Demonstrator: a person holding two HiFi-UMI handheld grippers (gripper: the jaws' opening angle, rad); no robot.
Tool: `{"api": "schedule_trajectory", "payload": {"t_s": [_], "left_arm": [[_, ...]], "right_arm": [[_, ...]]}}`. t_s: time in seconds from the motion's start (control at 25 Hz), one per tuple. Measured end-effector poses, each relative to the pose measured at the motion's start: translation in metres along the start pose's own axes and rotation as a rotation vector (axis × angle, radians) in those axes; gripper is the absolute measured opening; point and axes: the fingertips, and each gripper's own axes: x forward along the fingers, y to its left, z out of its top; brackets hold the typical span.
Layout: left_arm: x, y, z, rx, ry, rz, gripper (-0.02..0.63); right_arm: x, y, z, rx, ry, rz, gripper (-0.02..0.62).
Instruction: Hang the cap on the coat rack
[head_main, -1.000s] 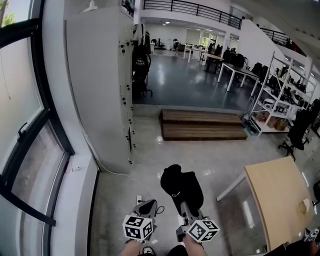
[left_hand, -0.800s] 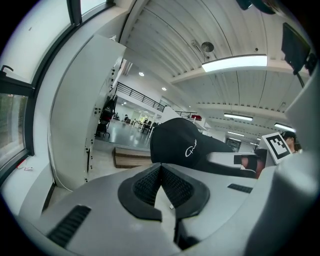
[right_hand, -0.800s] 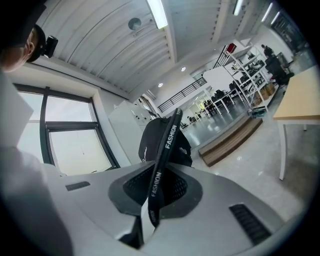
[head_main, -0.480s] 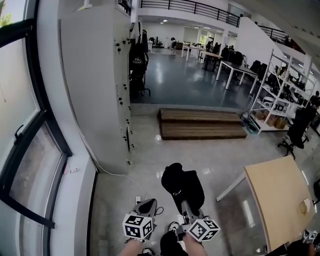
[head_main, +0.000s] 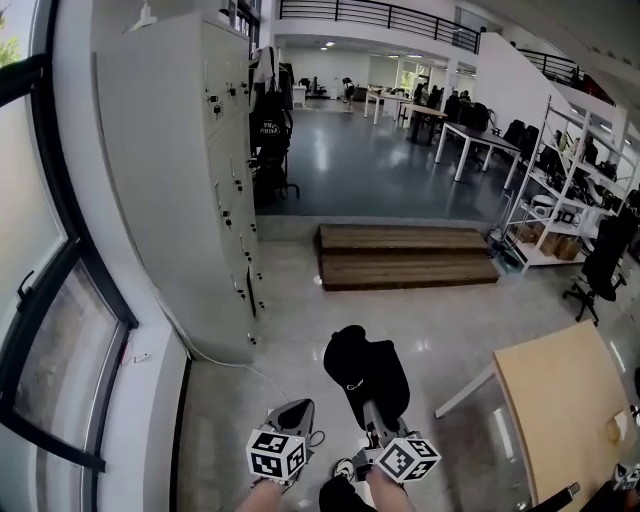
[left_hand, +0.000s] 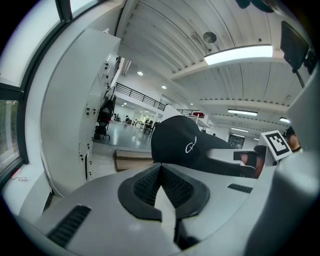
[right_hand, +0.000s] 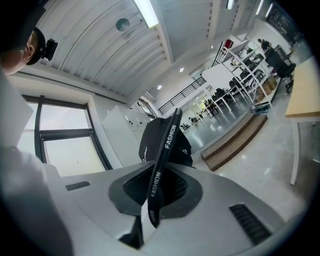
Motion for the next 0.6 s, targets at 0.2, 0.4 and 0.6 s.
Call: {"api": "schedule_trajectory", "payload": {"t_s": [0.2,0.4,0.6], "left_arm": [[0.051,0.014,0.021,-0.007,-0.012,0.029,0.005],[0.102,0.038,0.048,-0.021,-0.028,0.076,0.005],[0.151,0.049,0.073,-0.007,-0.041,0.116,0.005]], "right_arm": [[0.037,-0.036,0.029,0.003,0.001,0.002,0.018],[0.072,-0.077,0.07,0.012,-0.025,0.012,0.02],[0.107,-0.11,0.095,0.021,-0.009,0.031,0.018]]}}
